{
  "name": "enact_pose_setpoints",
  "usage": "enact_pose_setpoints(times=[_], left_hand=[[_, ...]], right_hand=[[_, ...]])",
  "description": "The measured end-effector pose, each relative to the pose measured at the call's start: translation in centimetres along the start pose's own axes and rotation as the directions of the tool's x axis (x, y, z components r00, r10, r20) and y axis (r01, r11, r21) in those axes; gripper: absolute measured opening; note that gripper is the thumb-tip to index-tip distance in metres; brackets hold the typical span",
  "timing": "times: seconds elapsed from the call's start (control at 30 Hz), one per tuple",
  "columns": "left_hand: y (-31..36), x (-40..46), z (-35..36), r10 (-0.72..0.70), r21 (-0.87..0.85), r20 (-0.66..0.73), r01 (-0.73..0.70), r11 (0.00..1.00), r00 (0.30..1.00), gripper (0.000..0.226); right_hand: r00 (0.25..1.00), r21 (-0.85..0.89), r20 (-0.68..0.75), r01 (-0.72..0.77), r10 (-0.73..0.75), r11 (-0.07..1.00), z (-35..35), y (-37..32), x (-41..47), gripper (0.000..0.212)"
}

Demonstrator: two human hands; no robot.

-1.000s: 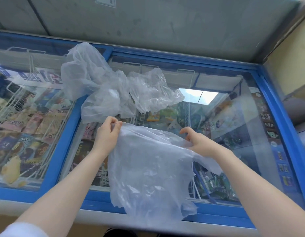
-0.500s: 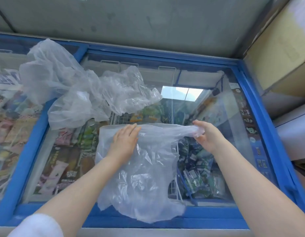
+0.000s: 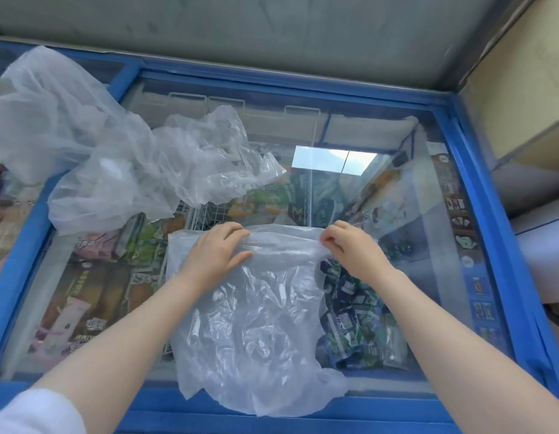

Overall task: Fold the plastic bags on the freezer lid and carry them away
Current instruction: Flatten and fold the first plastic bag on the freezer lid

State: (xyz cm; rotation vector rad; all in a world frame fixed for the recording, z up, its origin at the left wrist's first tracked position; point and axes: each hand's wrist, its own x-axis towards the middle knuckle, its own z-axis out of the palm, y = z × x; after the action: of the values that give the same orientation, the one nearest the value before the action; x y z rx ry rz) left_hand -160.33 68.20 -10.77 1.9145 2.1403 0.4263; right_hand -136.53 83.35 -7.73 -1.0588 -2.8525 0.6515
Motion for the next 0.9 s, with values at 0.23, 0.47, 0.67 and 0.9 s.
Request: enact_pose_setpoints(times=[0.23,0.47,0.67,0.9], left_hand=[[-1.0,-1.6,-0.3,-0.069,0.075,-0.064,0.074,0.994,0.996,0.026],[-3.4,-2.9,-1.6,0.023,0.071,-0.013,-0.022,0.997,1.000,0.056],[-4.8,-0.3,-5.5,0.020,0.179,-0.174,0.012,0.984,0.985,0.037],[0.0,-6.5,-3.2,-0.401,-0.258,-0.185,0.349,0.901,0.897,0.057]], right_hand=[[0.964,0.342,0.048,-0.261,0.261,0.903,-2.9,-1.4,1.3,0.020],[0.945,-0.264,0.195,-0.209,0.264,0.942,-3.6,-0.8,2.1,0.023],[0.959,-0.321,-0.217,-0.249,0.184,0.914,-3.5,-0.3,4.1,0.034],[0.989,0.214,-0.096,-0.088,0.111,0.973,0.5,-4.7,-0.2,0.046]])
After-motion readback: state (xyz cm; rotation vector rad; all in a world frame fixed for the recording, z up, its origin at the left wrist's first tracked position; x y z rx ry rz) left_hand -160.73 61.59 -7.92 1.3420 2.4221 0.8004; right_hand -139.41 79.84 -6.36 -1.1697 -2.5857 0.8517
